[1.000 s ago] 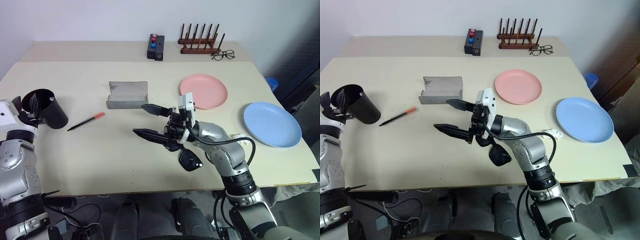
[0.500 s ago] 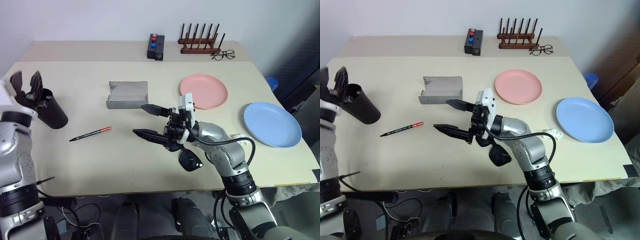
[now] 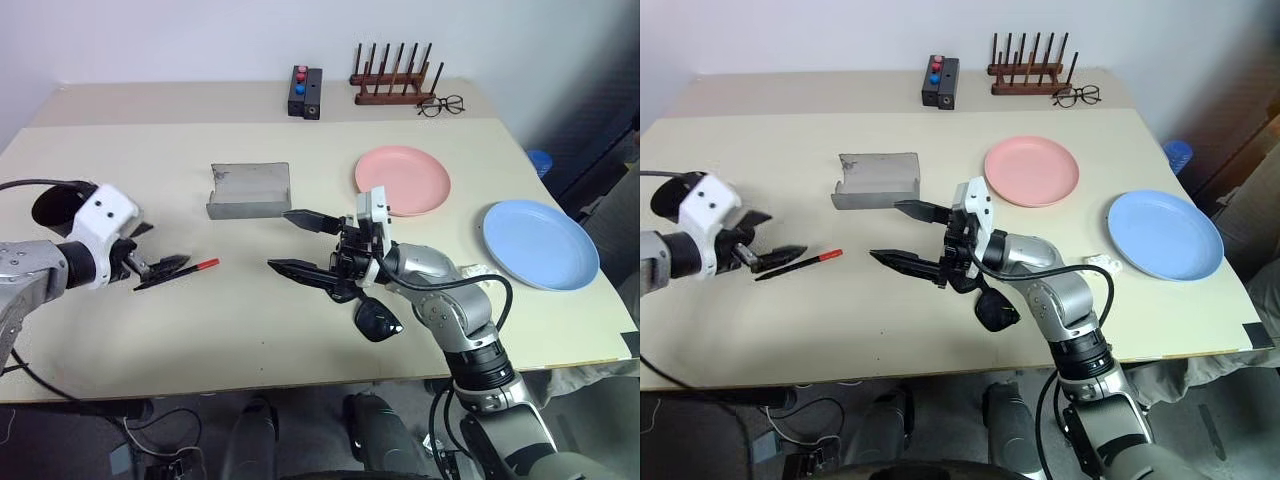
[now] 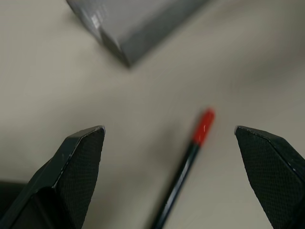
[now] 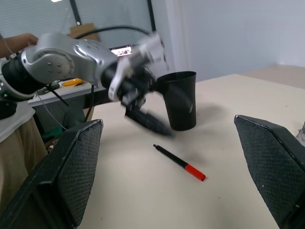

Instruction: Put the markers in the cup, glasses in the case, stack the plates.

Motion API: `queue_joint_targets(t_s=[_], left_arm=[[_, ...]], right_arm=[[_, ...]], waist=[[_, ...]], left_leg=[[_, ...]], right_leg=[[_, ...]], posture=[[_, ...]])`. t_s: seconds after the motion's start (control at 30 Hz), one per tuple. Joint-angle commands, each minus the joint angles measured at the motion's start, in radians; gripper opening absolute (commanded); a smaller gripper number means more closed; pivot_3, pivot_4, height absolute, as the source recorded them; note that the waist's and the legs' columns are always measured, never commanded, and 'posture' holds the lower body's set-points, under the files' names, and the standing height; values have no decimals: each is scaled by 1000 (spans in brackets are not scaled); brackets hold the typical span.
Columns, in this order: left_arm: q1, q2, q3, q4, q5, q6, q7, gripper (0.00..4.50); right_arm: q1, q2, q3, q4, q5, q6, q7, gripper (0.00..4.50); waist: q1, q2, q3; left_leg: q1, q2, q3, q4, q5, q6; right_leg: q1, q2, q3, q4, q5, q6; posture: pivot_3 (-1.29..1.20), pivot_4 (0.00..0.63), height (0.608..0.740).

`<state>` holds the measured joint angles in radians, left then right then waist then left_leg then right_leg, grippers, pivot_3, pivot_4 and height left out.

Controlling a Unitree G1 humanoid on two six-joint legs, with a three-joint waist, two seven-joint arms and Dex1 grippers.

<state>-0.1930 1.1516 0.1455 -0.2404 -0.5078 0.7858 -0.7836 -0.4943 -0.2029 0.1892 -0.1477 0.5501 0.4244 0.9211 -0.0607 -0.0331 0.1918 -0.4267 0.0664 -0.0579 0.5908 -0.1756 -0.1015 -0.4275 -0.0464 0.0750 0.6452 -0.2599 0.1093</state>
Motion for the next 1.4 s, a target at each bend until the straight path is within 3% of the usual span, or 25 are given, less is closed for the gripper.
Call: queue_joint_targets(t_s=[0.03, 0.3, 0.4, 0.57, 0.67, 0.77, 0.93, 1.1, 1.4], left_arm=[[-68, 21, -110, 69, 71, 6, -69, 4472], [-200, 2, -289, 245, 168, 31, -211, 4472], [-217, 3, -334, 265, 199, 21, -261, 3809], [-210, -8, -348, 290, 256, -16, -288, 1369], [-209, -47, -286, 279, 244, -55, -263, 27], [-224, -109, -190, 272, 219, -102, -215, 27], [-329, -319, 142, 295, 180, -280, 117, 27], [-396, -421, 366, 280, 224, -414, 446, 27], [-269, -507, 446, 238, 328, -606, 673, 27]], right_arm=[[-14, 6, -2, -12, -1, -22, 6, 4500], [-4, 3, -6, -18, -9, -24, -2, 4500], [0, -1, -8, -25, -9, -22, -4, 4500], [1, -7, -11, -29, -7, -19, -6, 4500], [0, -12, -10, -31, -5, -16, -6, 4500], [-1, -16, -9, -31, -5, -15, -3, 4500], [0, -28, 8, -31, -20, -24, 14, 4500], [-2, -28, 13, -26, -20, -23, 22, 4500], [-18, -12, 25, -3, -19, -27, 41, 4500]], waist=[[0, 0, 0], [-4, 0, 0], [-5, 0, 0], [-6, 0, 0], [-6, 2, 0], [8, 3, 1], [25, 0, 0], [14, 1, 0], [23, 1, 0]], left_leg=[[0, 0, 0, 0, 0, 0], [-1, 0, 0, -1, 0, 0], [-1, 0, 0, -1, 0, 0], [-1, 0, 0, -1, 0, 0], [-1, 0, 0, -1, 0, 1], [-1, 0, 0, 0, 0, 1], [-2, 0, -1, 4, 0, 1], [-1, 0, -1, 3, 0, 1], [0, 0, -1, 3, 0, 0]], right_leg=[[0, 0, 0, 0, 0, 0], [-1, 0, 0, 1, 0, 0], [-1, 0, 0, 1, 0, 0], [-1, 0, 0, 1, 0, 0], [-1, 0, 0, 2, 0, 0], [-1, 0, 0, 2, 0, 0], [1, 1, -1, 2, 0, 1], [1, 1, 0, 3, 2, 5], [2, 1, -1, 4, 2, 5]], posture=[[0, 150, 740], [0, 150, 740], [0, 150, 740], [0, 150, 740], [0, 150, 740], [0, 150, 740], [0, 150, 740], [0, 150, 740], [0, 150, 740]])
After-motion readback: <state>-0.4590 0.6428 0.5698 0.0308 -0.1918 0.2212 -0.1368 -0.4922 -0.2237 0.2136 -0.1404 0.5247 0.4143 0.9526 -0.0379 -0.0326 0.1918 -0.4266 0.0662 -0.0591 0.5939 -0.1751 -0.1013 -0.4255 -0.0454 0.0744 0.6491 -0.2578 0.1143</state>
